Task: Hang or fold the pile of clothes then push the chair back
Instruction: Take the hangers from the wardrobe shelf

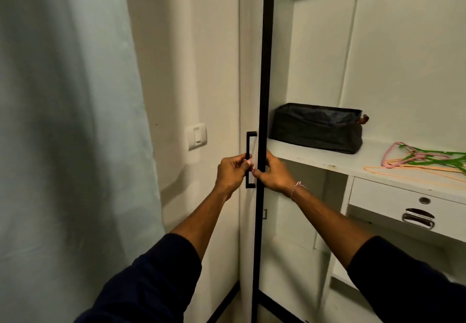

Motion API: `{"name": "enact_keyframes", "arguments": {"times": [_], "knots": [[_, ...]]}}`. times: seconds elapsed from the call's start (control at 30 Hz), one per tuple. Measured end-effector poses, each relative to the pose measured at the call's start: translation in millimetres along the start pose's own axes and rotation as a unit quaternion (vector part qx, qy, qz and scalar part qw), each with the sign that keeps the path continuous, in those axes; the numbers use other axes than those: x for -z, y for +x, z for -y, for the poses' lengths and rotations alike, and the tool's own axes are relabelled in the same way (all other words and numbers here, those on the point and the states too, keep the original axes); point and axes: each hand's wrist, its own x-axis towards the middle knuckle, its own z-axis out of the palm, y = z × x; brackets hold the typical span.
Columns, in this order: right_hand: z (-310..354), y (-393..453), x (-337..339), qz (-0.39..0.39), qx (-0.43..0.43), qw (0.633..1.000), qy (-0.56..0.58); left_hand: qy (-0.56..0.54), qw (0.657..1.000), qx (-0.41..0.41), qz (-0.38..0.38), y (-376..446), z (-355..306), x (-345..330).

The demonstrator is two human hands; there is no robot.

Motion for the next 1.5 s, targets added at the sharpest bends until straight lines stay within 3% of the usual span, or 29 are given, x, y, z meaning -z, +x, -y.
{"name": "enact_keyframes", "arguments": {"times": [0.1, 0.2, 0.27, 0.4, 0.63, 0.7, 0.87, 1.17, 1.5], "knots": [[17.3, 2.7, -30.7, -0.021, -0.002, 1.0, 0.001, 0.149, 0.986, -0.031, -0.068, -10.5, -1.0, 28.8], [29.1, 7.9, -55.1, -0.037, -0.011, 0.999, -0.012, 0.357, 0.894, -0.085, -0.256, -25.5, -8.2, 61.0], [35.3, 10.8, -68.7, -0.047, -0.015, 0.998, -0.029, 0.396, 0.846, -0.109, -0.34, -30.3, -9.5, 85.3], [44.9, 16.0, -87.8, -0.059, -0.024, 0.997, -0.052, 0.391, 0.814, -0.119, -0.413, -27.2, -1.1, 129.9], [51.1, 23.8, -112.1, -0.07, -0.029, 0.995, -0.062, 0.161, 0.856, -0.05, -0.489, -21.5, -11.5, 158.8], [54.3, 23.7, -115.0, -0.069, -0.026, 0.995, -0.068, 0.106, 0.869, -0.023, -0.483, -14.7, -12.5, 163.7], [64.3, 23.3, -121.5, -0.065, -0.019, 0.995, -0.079, 0.195, 0.884, 0.027, -0.425, 4.7, -2.9, 165.1], [77.0, 26.3, -135.6, -0.058, -0.011, 0.993, -0.105, 0.151, 0.95, -0.007, -0.274, 41.2, 21.6, 170.0], [81.5, 49.8, -176.1, -0.071, 0.024, 0.99, -0.122, 0.151, 0.968, -0.008, -0.202, 65.1, 37.6, 182.6]]}}
